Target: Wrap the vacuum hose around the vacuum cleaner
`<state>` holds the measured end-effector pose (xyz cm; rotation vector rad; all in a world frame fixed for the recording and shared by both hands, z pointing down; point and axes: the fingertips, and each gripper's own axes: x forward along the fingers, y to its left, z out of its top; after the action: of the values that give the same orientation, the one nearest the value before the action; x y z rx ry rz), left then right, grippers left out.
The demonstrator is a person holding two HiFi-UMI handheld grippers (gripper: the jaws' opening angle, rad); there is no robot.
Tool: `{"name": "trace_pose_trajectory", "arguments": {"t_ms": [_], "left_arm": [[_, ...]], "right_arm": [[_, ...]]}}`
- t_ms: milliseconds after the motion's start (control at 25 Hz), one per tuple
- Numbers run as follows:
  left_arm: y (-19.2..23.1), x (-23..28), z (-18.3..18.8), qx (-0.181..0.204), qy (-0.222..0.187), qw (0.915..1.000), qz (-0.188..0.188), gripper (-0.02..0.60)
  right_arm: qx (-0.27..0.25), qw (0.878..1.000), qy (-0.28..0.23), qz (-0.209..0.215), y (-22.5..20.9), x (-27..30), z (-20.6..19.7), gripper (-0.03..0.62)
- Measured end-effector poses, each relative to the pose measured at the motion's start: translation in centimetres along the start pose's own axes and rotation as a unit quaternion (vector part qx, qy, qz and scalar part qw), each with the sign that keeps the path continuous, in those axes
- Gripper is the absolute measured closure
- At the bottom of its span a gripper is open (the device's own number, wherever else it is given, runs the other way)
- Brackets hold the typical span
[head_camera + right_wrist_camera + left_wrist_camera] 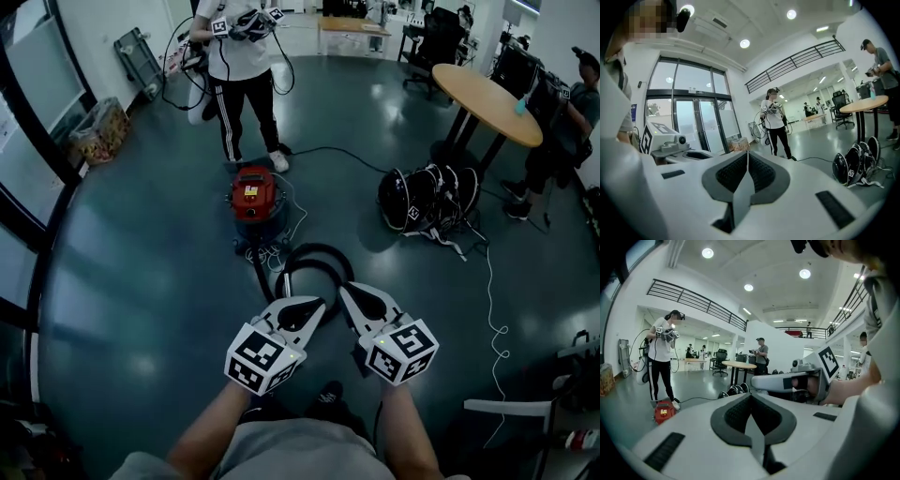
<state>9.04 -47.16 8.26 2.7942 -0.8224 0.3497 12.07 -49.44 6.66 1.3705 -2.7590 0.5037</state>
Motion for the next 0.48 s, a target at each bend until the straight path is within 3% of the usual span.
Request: {"name": "trace_pose_trajectory", "arguments": {"t_ms": [240,480], "left_arm": [[-1.5,-0.4,3.1,0.016,-0.017,0.9997,0.006,0.575],[-2.7,-2.4,5.3,0.036,-0.038,0.9982,-0.028,0.575]], "right_arm": [[-0.031,0.999,-0.013,0.019,1.3,-1.7,2.9,0.580],[-0.047,0.998,-0.040,0.004,4.0,-2.2,5.3,0.580]]}}
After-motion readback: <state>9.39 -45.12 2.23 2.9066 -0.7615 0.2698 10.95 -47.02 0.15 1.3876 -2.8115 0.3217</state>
